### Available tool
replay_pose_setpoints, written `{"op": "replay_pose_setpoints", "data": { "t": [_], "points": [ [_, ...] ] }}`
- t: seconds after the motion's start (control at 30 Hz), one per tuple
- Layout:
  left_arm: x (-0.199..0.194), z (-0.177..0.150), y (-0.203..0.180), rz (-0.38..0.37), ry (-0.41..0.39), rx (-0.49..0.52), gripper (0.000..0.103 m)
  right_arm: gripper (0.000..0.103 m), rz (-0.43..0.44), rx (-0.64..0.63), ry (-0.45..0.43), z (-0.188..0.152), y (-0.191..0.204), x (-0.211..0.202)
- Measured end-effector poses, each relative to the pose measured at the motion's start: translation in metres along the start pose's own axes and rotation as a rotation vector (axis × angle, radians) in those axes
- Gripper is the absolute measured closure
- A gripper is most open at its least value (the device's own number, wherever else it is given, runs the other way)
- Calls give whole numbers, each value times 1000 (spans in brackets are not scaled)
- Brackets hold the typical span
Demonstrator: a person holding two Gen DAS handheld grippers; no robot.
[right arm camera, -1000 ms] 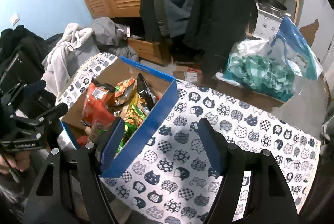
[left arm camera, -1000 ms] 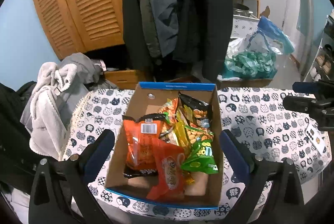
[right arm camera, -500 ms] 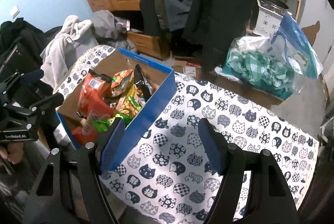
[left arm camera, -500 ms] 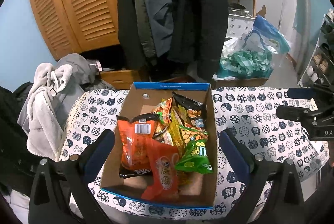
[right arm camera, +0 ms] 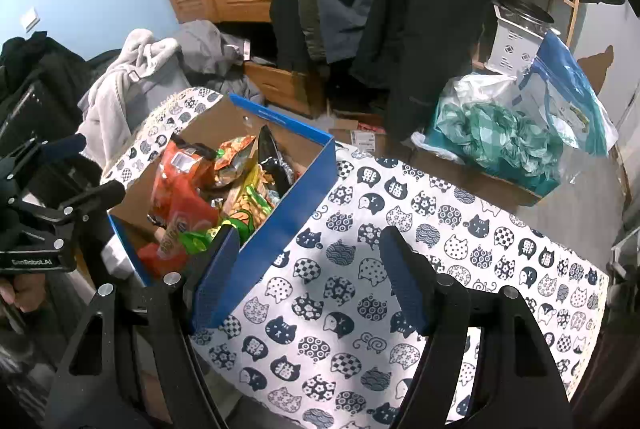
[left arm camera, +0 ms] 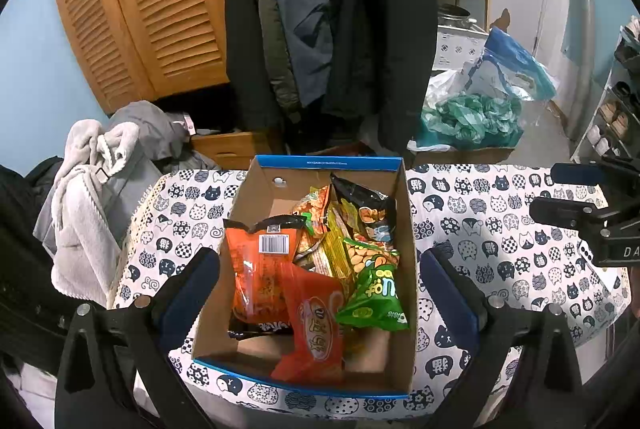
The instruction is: Organize snacks
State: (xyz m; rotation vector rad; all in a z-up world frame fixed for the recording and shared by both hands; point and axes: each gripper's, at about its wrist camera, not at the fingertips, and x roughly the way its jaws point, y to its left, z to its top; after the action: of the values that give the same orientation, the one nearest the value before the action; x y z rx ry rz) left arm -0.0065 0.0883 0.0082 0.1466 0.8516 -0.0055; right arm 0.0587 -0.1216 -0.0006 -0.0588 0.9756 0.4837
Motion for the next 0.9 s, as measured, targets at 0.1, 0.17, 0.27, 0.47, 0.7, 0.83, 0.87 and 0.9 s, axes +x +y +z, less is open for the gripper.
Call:
{"op": "replay_pose_setpoints", "data": {
  "t": [0.1, 0.17, 0.27, 0.47, 0.7, 0.83, 0.87, 0.9],
  "points": [
    [1, -1, 0, -6, 6, 2, 2, 31, -2, 0, 1, 0, 0, 0],
    [2, -2, 0, -13, 16, 5, 2, 31, -1, 0, 2, 0, 0, 1],
    [4, -3, 0, -9, 28, 9, 2, 31, -3, 0, 2, 0, -1, 1],
    [6, -3, -1, 15, 41, 14, 2, 31, -2, -1, 3, 0, -1, 1],
    [5, -3, -4, 38, 28, 40, 2, 31, -5, -16, 9, -2, -2, 2],
    [4, -3, -5, 42, 30, 43, 2, 31, -8, -19, 10, -2, 0, 3],
    [4, -3, -5, 44, 29, 43, 2, 31, -8, -18, 10, -2, 0, 4],
    [5, -2, -4, 45, 29, 44, 2, 31, -8, -19, 10, -2, -1, 4]
  ]
}}
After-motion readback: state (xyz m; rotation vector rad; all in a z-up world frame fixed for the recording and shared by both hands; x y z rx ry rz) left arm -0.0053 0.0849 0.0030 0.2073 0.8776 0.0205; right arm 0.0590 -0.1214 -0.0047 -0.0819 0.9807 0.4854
